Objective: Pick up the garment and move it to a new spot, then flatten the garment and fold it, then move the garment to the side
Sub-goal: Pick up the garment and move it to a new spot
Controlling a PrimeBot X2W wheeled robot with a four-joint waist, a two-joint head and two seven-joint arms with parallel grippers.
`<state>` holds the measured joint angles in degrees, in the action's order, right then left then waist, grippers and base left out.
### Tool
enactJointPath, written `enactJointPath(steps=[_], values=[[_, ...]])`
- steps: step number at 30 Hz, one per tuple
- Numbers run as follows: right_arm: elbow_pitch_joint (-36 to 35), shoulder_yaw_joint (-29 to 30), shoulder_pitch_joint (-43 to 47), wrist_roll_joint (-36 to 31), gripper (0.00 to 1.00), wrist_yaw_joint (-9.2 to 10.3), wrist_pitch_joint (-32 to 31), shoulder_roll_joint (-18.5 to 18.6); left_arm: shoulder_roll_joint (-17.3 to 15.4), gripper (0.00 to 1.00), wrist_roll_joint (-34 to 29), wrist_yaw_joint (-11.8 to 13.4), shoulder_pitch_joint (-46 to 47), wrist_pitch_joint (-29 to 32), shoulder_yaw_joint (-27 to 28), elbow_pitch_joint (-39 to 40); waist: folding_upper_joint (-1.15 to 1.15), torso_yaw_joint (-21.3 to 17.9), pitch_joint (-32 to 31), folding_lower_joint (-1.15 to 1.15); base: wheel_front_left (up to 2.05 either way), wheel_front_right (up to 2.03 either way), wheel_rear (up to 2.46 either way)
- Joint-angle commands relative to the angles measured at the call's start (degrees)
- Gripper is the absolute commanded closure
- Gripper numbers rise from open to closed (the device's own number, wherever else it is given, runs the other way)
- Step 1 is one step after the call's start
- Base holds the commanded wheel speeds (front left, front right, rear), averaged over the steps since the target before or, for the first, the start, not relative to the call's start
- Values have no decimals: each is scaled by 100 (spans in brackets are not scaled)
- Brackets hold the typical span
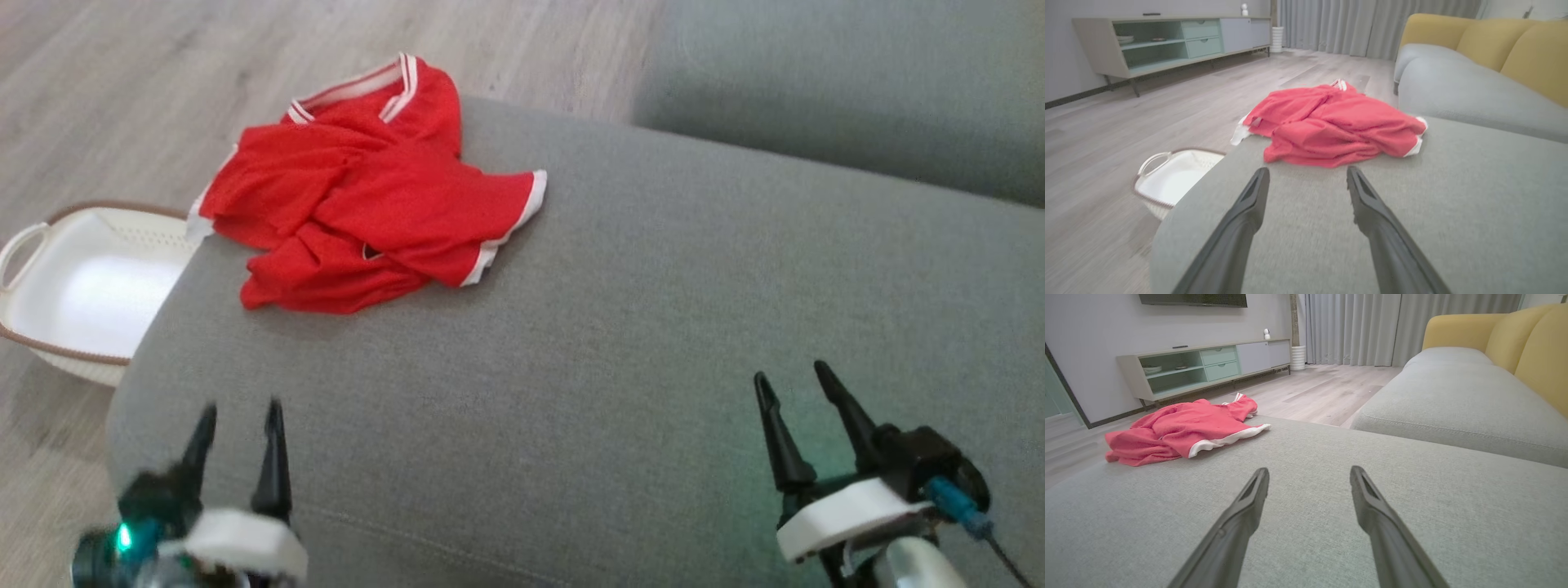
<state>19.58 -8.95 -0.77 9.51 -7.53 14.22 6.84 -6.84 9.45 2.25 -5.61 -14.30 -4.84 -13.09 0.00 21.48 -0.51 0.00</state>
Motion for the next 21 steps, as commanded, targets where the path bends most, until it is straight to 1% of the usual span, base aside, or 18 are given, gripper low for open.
enactJointPath(steps=[1,4,5,6,8,11,15,21], values=[[-239,-128,-445,-23,0,4,78,209,-81,0,67,-75,666,-38,234,307,0,-145,341,0,0,0,0],[-306,-169,-600,-52,0,4,78,316,-197,0,196,-194,1062,81,317,406,0,-252,683,0,0,0,0],[-392,-209,-789,-82,0,4,78,434,-346,0,315,-296,1531,259,414,459,0,-362,1074,0,0,0,0],[-438,-227,-886,-95,0,4,78,494,-444,0,332,-342,1787,353,442,469,0,-411,1268,0,0,0,0],[-529,-262,-1088,-118,0,4,78,622,-539,0,481,-448,2323,559,503,457,0,-502,1660,0,0,0,0],[-649,-336,-1371,-157,0,4,78,803,-795,0,576,-596,3155,869,532,211,0,-626,2182,0,0,0,0],[-813,-432,-1640,-187,0,4,75,986,-1072,0,664,-641,4221,1118,645,-559,0,-762,2723,0,0,0,0],[-1125,-455,-1681,-200,0,4,11,1181,-1362,0,553,-698,5311,1356,512,-2162,0,-949,3104,0,0,0,0]])
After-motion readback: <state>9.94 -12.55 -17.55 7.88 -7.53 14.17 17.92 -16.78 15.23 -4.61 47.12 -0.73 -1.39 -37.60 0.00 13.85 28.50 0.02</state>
